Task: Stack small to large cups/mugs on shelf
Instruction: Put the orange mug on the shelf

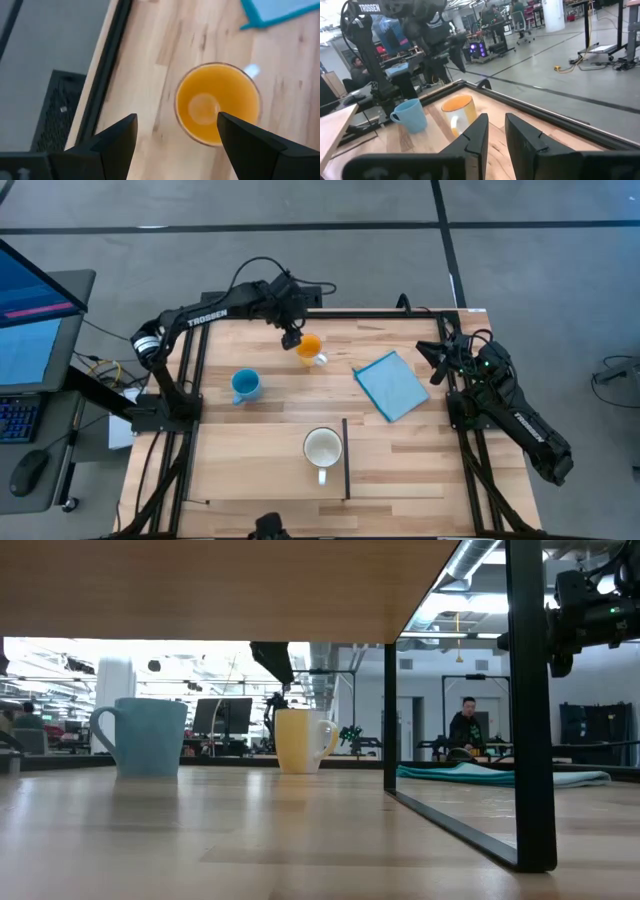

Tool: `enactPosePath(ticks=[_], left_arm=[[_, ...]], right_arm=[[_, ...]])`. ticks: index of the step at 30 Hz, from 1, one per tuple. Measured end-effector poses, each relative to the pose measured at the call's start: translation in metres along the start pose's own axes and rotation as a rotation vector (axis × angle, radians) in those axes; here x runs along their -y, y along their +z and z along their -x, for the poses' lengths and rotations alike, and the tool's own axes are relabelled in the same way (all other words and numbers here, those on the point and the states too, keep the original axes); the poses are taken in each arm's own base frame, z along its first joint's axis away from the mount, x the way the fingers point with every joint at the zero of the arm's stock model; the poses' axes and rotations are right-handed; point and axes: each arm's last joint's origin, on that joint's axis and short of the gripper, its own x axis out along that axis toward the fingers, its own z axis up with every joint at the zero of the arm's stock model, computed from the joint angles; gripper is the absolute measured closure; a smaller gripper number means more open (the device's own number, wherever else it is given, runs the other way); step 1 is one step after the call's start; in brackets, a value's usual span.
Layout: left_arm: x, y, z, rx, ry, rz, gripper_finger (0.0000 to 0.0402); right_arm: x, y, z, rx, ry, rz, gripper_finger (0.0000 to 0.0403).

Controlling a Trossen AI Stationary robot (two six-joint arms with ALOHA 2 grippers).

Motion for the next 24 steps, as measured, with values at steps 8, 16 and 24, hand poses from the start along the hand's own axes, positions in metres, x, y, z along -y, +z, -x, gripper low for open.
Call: enactPosePath(ticks=[8,16,24], left_arm=[[0.0,-0.004,-0.012,-0.055,-0.001,0.157,0.0136],[0.007,-0.001,-0.012,-0.054,-0.009,0.176,0.0136],[0.01,-0.002,-0.022,-0.089,0.042,0.262,0.0136]], right_arm=[[0.0,0.0,0.0,0.0,0.002,-0.021,0.0317],[0.0,0.0,0.0,0.0,0.001,-0.037,0.0317],[0.0,0.0,0.0,0.0,0.001,-0.039,0.0317]])
